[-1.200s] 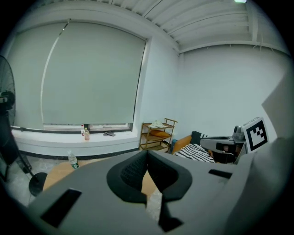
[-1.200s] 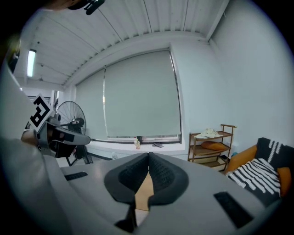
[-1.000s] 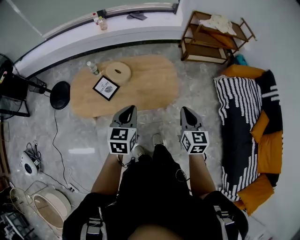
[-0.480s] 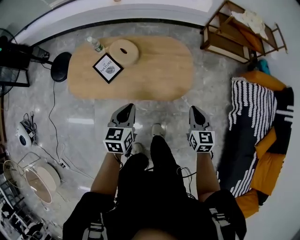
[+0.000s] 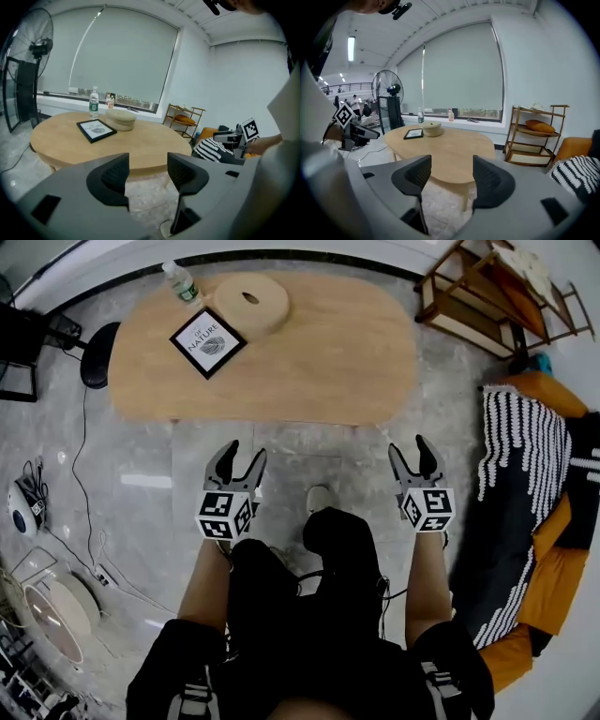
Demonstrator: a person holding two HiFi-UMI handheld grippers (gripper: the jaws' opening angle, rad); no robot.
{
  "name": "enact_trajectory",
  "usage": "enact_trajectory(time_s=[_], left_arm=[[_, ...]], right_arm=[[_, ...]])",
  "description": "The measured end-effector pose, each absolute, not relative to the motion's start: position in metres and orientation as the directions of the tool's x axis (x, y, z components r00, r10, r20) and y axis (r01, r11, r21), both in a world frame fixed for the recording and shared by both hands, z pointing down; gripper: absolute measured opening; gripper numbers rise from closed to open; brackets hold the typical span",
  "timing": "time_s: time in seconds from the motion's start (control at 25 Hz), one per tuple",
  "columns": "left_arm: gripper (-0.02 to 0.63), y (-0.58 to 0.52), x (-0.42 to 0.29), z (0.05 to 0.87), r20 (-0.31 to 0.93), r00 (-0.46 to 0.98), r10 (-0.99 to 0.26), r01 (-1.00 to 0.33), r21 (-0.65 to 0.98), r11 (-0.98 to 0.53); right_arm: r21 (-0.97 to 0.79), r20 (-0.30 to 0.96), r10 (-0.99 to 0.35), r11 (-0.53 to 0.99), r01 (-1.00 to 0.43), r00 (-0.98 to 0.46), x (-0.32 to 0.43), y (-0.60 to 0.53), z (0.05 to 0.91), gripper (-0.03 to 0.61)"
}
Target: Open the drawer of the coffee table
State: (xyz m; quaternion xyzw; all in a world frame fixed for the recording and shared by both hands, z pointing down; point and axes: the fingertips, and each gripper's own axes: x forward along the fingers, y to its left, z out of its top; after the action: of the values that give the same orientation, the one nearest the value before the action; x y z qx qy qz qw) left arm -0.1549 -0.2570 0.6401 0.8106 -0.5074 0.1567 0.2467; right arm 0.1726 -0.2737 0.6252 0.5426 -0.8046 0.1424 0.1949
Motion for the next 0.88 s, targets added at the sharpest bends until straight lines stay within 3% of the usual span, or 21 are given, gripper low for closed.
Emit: enact_trajectory(time_s=[0.12,0.4,0.68,0.88], left_arm=[[0.256,-0.253,-0.172,0.721,0.459,0.44,-0.772,-0.897,0.264,-0.355],[0.256,-0.245,-0.183,0.86,0.309,0.478,-0.822,-0.847,0.41,-0.339],[0.256,-0.262,-0.191,0.916,0.151,0.516,-0.843,-0.684,0.666,-0.299],[0.256,-0.288,-0.202,0.929,0.112,0.495,-0.862,-0.643,0.715,-0.276]], right_arm=[[-0.002,0.448,-0.836,0.352,-0.936,-0.316,0.174,-0.269,0.69,0.321],[0.072,0.405,-0.874,0.325,-0.943,-0.27,0.181,-0.254,0.81,0.323],[0.034,0.359,-0.893,0.303,-0.952,-0.272,0.182,-0.252,0.842,0.322],[0.027,0.383,-0.89,0.28,-0.96,-0.249,0.194,-0.258,0.845,0.318]])
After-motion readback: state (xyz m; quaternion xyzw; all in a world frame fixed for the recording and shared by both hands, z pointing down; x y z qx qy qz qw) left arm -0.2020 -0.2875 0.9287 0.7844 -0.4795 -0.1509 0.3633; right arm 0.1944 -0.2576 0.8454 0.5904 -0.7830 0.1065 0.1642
